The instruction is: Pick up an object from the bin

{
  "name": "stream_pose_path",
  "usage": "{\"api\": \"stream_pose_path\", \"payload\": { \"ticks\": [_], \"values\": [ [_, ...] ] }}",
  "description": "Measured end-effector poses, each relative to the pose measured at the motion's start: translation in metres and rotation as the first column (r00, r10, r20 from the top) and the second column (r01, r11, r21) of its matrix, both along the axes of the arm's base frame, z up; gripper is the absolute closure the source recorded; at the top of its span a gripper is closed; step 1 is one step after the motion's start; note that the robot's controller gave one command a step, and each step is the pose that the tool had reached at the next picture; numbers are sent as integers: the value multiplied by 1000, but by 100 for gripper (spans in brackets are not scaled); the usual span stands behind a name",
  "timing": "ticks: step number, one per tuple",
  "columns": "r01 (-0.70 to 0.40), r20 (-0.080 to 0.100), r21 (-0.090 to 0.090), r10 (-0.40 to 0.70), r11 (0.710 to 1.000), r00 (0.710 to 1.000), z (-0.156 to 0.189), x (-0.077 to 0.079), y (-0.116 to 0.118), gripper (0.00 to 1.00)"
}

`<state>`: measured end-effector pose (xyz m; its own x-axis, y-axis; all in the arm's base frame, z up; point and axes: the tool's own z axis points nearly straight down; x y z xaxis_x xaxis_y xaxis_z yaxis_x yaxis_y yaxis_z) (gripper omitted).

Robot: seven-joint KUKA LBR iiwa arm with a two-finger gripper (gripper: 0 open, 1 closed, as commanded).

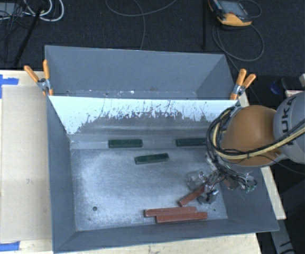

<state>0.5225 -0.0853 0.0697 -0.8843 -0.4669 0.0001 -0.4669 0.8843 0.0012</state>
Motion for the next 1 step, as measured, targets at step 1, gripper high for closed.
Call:
{"api": "stream_pose_path", "payload": {
  "ticks": [1],
  "values": [
    [1, 7, -2, -1, 1000, 1000, 143, -30, -5, 100]
  ]
}}
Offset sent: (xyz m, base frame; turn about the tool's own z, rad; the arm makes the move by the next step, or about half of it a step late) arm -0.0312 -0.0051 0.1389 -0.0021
